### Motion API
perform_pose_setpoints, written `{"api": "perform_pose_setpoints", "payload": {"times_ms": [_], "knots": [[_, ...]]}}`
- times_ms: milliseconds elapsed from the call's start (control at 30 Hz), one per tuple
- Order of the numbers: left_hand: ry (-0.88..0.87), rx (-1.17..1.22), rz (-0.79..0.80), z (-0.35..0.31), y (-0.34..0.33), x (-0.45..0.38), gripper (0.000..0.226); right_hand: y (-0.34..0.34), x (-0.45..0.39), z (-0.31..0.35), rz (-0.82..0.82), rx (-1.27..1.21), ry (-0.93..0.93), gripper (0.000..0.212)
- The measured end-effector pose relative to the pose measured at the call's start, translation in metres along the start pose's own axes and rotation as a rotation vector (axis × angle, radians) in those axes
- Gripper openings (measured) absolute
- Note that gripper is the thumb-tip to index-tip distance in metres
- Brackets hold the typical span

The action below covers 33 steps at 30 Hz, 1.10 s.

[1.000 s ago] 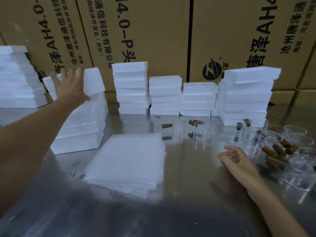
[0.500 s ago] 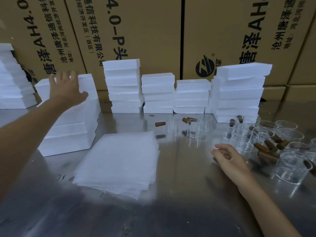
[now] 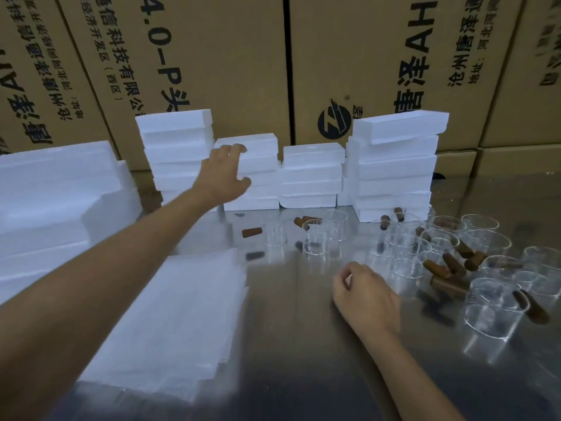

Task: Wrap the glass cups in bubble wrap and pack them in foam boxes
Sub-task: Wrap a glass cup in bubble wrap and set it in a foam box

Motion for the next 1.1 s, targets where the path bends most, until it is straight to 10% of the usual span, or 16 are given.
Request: {"api": "perform_pose_setpoints", "payload": {"times_ms": [333, 500, 767, 1100], "knots": [[0.197, 0.776, 0.147, -0.183, -0.098, -0.073, 0.112, -0.002, -0.006, -0.013, 0.017, -0.106, -0.140, 0.026], [0.090, 0.635, 0.159, -0.225, -0.114, -0.105, 0.069, -0.006, -0.009, -0.019, 0.042, -0.147, -0.196, 0.024], [0.064, 0.695, 0.033, -0.211, -0.068, -0.091, 0.022, 0.002, -0.010, -0.020, -0.002, -0.230, -0.217, 0.023], [0.236, 0.572, 0.144, -0.098, 0.007, 0.068, 0.028, 0.010, -0.016, -0.038, -0.013, -0.470, -0.383, 0.020]]}}
Point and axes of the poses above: each hand's wrist, its own x-axis away from the middle knuckle, its own y-axis out of the back of the hand, z = x × y, the point moved 10 cm from there along -x, towards the middle knuckle, and after that the axes turned 14 degrees about -z, right-handed, at the moved point
